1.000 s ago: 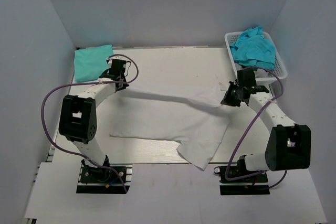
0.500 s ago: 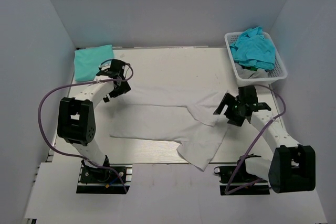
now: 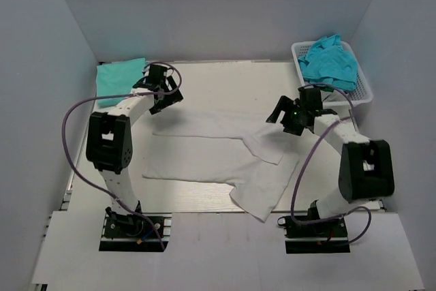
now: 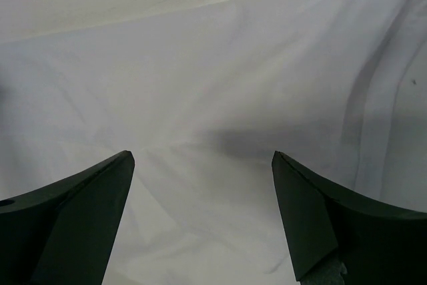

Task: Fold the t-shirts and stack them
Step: Fold the flattened tshirt in 1/3 of the way

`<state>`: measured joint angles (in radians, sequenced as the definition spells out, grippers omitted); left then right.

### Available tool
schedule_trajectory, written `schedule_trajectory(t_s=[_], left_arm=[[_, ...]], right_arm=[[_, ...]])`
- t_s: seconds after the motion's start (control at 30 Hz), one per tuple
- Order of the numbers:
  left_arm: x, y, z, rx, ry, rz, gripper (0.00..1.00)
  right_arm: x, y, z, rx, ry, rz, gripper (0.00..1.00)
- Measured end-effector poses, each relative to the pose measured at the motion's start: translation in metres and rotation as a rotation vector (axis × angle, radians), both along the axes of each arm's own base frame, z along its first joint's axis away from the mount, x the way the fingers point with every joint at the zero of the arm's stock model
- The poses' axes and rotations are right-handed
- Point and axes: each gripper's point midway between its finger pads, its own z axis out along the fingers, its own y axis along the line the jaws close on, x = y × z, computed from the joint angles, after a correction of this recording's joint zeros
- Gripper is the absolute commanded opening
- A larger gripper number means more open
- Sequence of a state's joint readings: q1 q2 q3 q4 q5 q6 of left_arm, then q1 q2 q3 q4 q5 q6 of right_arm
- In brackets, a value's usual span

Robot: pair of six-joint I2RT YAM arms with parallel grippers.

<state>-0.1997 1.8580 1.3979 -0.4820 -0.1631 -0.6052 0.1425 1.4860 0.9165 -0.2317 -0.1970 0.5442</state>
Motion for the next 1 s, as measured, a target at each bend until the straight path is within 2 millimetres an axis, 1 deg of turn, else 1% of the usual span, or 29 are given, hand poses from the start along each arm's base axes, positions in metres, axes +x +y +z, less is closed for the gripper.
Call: schedule_trajectory(t_s=[0.1,0.17,0.2,0.27,0.43,0.5,0.67,0.77,0.87,0.93,0.97,1.0], left_arm=[[0.0,-0.003,-0.041,0.003,0.084,-0.016,1.0],[-0.004,-0.002,-0.06,0.014,0.131,-0.016,1.0],[-0.005,-0.001,-0.065,0.021,0.14,-0.016,1.0],[-0.003,0.0,-0.063,0.024,0.13,-0.012,1.0],[-0.002,0.006,-0.067,0.038,0.13,0.005,1.0],[0.003,0.009,-0.067,0.041,0.128,0.018,1.0],[0.024,0.012,-0.065,0.032,0.107,0.058,1.0],[0.03,0.013,-0.063,0.026,0.104,0.074,1.0],[0.032,0.016,-0.056,0.034,0.108,0.085,1.0],[0.034,0.019,-0.047,0.041,0.099,0.093,1.0],[0.034,0.02,-0.04,0.044,0.09,0.096,1.0],[0.032,0.021,-0.033,0.044,0.084,0.098,1.0]], right_arm=[[0.011,0.004,-0.029,-0.019,0.068,0.012,0.9],[0.014,0.002,-0.043,-0.035,0.101,0.006,0.9],[0.016,0.0,-0.049,-0.049,0.113,-0.004,0.9],[0.019,-0.004,-0.058,-0.07,0.131,-0.016,0.9],[0.043,-0.008,-0.059,-0.114,0.114,-0.027,0.9],[0.058,-0.009,-0.06,-0.131,0.104,-0.029,0.9],[0.11,-0.011,-0.059,-0.181,0.037,-0.039,0.9],[0.132,-0.011,-0.057,-0.207,0.004,-0.027,0.9],[0.134,-0.012,-0.053,-0.243,-0.004,0.004,0.9],[0.134,-0.013,-0.044,-0.263,-0.024,0.033,0.9],[0.131,-0.012,-0.036,-0.266,-0.033,0.053,0.9],[0.128,-0.009,-0.024,-0.263,-0.055,0.071,0.9]])
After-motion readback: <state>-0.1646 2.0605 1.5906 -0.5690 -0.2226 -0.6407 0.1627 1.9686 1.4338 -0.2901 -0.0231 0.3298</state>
